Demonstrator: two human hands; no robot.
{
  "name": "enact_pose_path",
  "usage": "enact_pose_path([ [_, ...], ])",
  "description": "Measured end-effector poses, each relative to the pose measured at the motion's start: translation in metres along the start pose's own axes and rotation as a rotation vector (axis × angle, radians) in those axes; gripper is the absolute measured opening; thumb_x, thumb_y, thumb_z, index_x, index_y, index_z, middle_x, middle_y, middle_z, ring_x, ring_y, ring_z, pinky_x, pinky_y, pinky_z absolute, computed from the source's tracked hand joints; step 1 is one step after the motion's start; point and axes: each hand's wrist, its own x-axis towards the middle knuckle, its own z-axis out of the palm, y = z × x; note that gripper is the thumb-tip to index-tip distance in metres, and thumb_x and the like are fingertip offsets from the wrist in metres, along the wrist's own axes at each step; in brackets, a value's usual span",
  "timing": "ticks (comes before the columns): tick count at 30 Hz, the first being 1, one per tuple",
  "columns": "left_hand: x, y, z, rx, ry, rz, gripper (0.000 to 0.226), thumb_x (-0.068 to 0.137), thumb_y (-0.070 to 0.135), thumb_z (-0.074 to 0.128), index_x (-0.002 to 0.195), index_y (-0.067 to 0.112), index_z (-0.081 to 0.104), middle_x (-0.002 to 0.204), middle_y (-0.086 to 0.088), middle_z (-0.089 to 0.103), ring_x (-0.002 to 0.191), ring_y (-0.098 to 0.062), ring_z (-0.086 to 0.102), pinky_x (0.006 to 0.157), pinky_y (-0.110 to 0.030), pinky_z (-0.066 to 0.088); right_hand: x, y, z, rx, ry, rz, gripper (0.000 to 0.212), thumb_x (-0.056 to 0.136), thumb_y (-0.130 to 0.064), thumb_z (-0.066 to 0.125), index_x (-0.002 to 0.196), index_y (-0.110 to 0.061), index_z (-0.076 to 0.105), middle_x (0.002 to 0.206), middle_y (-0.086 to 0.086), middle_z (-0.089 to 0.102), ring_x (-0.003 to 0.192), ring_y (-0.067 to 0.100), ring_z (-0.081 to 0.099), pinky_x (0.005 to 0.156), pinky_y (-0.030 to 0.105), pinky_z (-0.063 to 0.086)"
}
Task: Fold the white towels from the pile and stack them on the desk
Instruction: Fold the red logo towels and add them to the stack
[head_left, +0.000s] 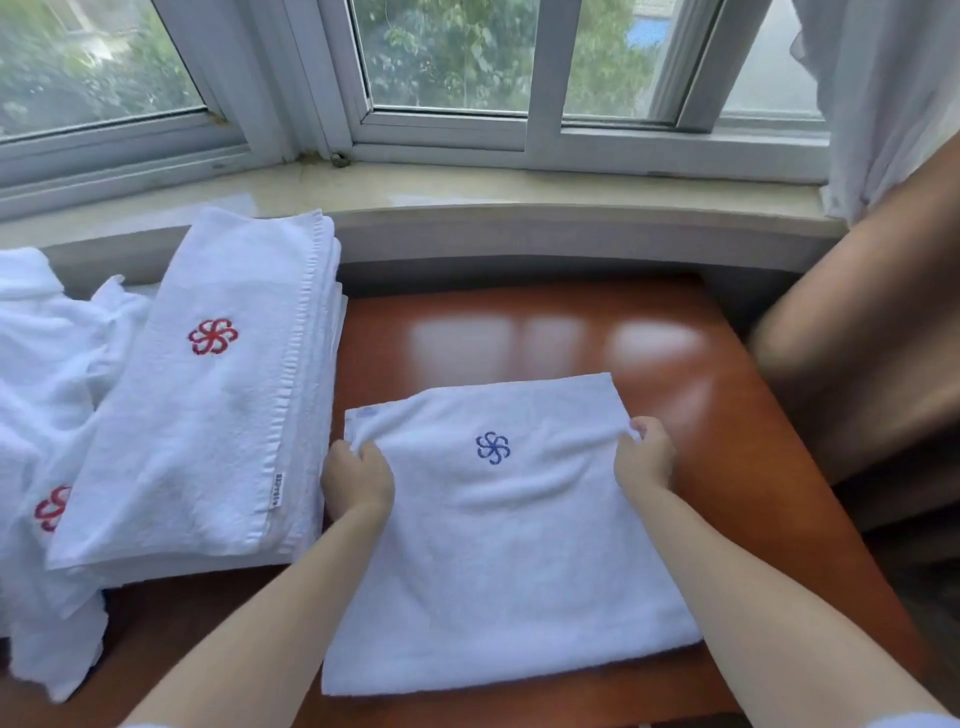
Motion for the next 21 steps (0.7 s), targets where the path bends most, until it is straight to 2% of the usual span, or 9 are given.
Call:
enact_pose_path([
  [2, -0.012, -0.004, 0.001, -0.061, 0.052, 0.060, 0.018, 0.094, 0.023, 0.042, 0.096, 0.006, 0.048, 0.095, -0.017, 0.059, 0.092, -0.037, 0.057, 0.074, -0.039, 0.041, -0.001, 0.000, 0.001, 0.013, 0.066, -0.064, 0.024, 0.093, -0.008, 0.044, 0.113, -0.013, 0.055, 0.121, 0.006, 0.055, 0.096, 0.027, 0.055, 0.083, 0.036, 0.043],
  [5, -0.017, -0.023, 0.001, 0.114, -0.104, -0.085, 0.033, 0.094, 0.027, 0.049, 0.117, 0.003, 0.048, 0.113, -0.018, 0.060, 0.103, -0.036, 0.058, 0.080, -0.037, 0.041, -0.006, 0.002, 0.005, -0.057, 0.015, 0.037, 0.028, 0.092, -0.012, 0.045, 0.120, -0.015, 0.050, 0.122, 0.006, 0.055, 0.101, 0.030, 0.055, 0.082, 0.034, 0.042],
  [7, -0.016, -0.031, -0.002, 0.162, -0.152, -0.165, 0.042, 0.094, 0.029, 0.050, 0.124, 0.000, 0.048, 0.123, -0.017, 0.058, 0.111, -0.036, 0.056, 0.085, -0.037, 0.041, -0.009, 0.003, 0.004, -0.097, -0.042, 0.106, 0.036, 0.093, -0.018, 0.048, 0.129, -0.013, 0.045, 0.125, 0.008, 0.055, 0.107, 0.032, 0.056, 0.084, 0.032, 0.041],
  [13, -0.027, -0.047, -0.015, 0.160, -0.248, -0.190, 0.052, 0.093, 0.032, 0.050, 0.135, 0.001, 0.046, 0.135, -0.017, 0.052, 0.120, -0.035, 0.051, 0.093, -0.037, 0.041, -0.030, 0.015, -0.005, -0.193, -0.048, 0.061, 0.038, 0.095, -0.026, 0.049, 0.128, -0.009, 0.046, 0.130, 0.011, 0.052, 0.111, 0.035, 0.055, 0.089, 0.038, 0.044],
  [16, -0.041, -0.066, -0.026, 0.147, -0.289, -0.182, 0.047, 0.092, 0.030, 0.054, 0.129, 0.002, 0.053, 0.128, -0.015, 0.057, 0.114, -0.034, 0.056, 0.092, -0.036, 0.045, -0.048, 0.029, -0.012, -0.229, -0.053, 0.053, 0.041, 0.096, -0.030, 0.048, 0.130, -0.005, 0.046, 0.132, 0.014, 0.050, 0.115, 0.035, 0.052, 0.091, 0.039, 0.042],
  [21, -0.068, -0.095, -0.042, 0.053, -0.287, -0.153, 0.028, 0.090, 0.027, 0.059, 0.105, 0.004, 0.065, 0.106, -0.011, 0.066, 0.094, -0.029, 0.061, 0.075, -0.029, 0.044, -0.079, 0.060, -0.028, -0.280, -0.068, 0.010, 0.040, 0.098, -0.031, 0.045, 0.128, -0.006, 0.047, 0.130, 0.014, 0.051, 0.115, 0.034, 0.052, 0.093, 0.040, 0.042],
])
